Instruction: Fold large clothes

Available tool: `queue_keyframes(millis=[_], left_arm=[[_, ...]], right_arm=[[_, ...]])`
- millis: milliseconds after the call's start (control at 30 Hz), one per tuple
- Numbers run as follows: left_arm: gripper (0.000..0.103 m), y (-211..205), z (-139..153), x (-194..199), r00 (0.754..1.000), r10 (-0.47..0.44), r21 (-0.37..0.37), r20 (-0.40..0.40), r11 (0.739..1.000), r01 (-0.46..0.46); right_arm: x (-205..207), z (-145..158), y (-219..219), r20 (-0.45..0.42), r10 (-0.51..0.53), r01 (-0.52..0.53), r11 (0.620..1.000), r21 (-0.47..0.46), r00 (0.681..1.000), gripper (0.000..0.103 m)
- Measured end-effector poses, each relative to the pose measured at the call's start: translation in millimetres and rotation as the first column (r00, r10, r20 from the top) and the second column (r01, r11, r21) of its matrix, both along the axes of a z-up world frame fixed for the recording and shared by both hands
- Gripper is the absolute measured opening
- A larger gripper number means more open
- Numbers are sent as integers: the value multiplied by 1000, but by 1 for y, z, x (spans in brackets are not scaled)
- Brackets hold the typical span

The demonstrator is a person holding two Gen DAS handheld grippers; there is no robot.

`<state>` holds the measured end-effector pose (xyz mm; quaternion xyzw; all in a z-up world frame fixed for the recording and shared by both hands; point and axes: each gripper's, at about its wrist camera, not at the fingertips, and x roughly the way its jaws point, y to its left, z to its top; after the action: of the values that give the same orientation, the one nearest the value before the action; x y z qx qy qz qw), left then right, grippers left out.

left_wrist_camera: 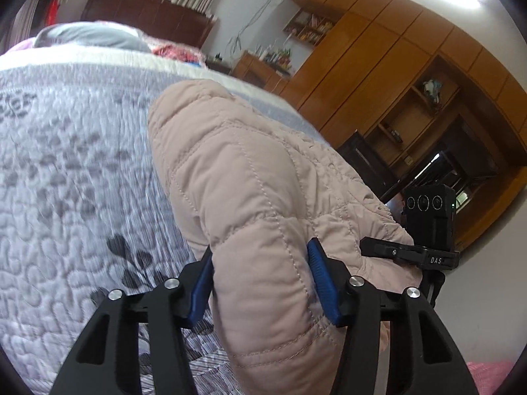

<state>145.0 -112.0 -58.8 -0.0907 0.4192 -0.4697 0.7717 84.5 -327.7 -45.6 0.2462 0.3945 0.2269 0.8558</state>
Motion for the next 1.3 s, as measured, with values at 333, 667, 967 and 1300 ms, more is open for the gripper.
queue_keyframes(millis=[333, 667, 967, 1300], left_arm=[[55, 14, 33, 59, 987, 120, -1, 108, 993, -120], [55, 22, 11, 165, 955, 253, 72, 154, 961, -267], [57, 23, -48, 212, 961, 235, 184, 145, 948, -259], [72, 26, -35, 177, 943, 266, 251, 200, 916, -312]], right_arm=[[98, 47, 31, 72, 77, -65, 986, -155, 994, 44], [242, 7, 47, 12, 120, -116, 976, -185, 993, 44], [299, -68, 46, -109, 108, -119, 988, -98, 988, 51], [253, -52, 32, -108, 9, -24, 990, -141, 994, 70]])
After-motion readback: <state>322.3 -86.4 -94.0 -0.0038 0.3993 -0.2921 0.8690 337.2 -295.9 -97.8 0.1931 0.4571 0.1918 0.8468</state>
